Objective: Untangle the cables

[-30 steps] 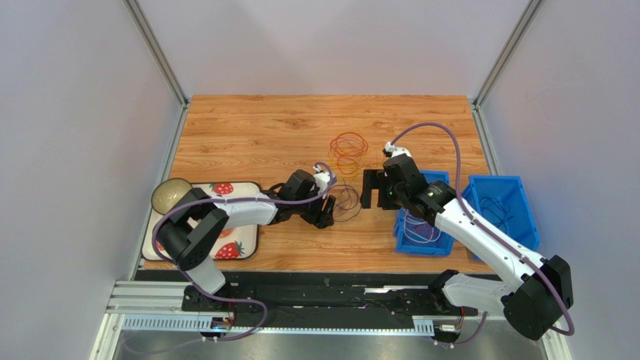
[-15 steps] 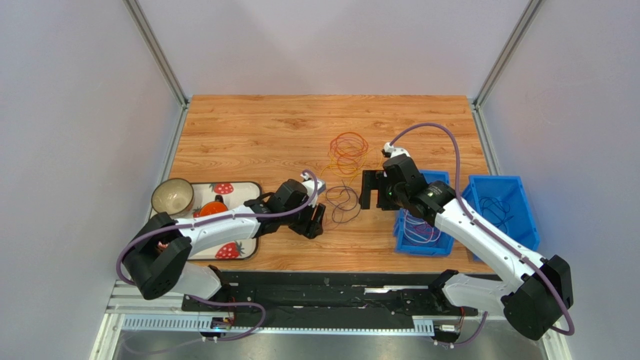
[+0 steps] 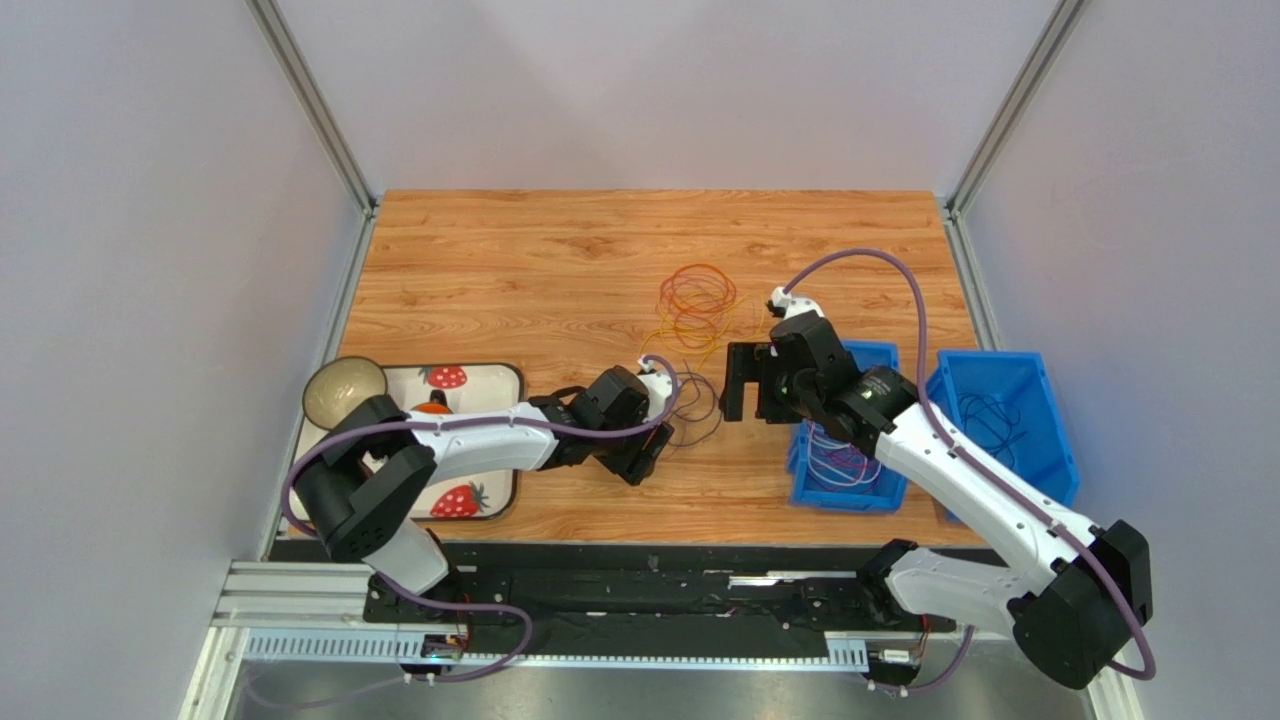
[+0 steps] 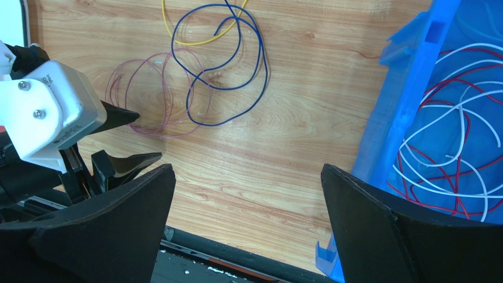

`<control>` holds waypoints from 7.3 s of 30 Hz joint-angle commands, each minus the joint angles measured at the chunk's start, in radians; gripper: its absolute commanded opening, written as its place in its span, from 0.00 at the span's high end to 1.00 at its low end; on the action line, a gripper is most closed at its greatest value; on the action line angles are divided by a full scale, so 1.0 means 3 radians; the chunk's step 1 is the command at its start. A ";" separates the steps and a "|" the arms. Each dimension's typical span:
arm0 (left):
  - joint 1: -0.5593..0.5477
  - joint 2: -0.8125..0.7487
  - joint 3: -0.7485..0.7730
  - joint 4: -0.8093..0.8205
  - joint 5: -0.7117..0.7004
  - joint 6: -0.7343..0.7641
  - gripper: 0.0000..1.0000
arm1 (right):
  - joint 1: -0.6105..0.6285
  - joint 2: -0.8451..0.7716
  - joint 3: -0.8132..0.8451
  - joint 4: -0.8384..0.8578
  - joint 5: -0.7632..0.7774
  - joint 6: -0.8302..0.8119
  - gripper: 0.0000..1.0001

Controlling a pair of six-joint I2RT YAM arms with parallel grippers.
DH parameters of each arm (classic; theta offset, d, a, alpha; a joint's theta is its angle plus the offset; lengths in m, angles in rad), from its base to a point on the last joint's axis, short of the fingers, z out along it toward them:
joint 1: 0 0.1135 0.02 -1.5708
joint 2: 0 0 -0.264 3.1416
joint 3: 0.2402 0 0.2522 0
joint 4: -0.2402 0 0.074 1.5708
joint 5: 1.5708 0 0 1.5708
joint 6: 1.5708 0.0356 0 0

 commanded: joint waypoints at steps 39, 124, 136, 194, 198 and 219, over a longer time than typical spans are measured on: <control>-0.0149 -0.1021 0.0495 -0.0625 0.0115 -0.0124 1.00 | 0.0014 -0.0368 -0.0104 0.0387 -0.0738 0.0415 0.00; -0.0098 -0.2305 0.0930 -0.0926 -0.0023 0.0127 1.00 | 0.0193 0.0419 -0.0841 0.3184 -0.1592 0.0196 0.53; -0.0083 -0.2473 0.1108 -0.1376 -0.0651 0.0244 1.00 | 0.0193 0.0200 -0.0928 0.2751 -0.1246 0.0211 1.00; 0.1594 -0.2873 0.1518 -0.2267 -0.0957 0.0270 1.00 | -0.1675 -0.0118 0.0441 0.1242 -0.2273 0.0191 1.00; 0.1594 -0.2725 0.1507 -0.2103 -0.0239 0.0153 1.00 | -0.1285 -0.0250 0.0606 0.0920 -0.1880 -0.0009 1.00; 0.1089 -0.2208 0.1139 -0.0834 0.1261 -0.0538 1.00 | -0.0962 -0.0092 0.2078 0.0260 -0.1241 -0.0192 1.00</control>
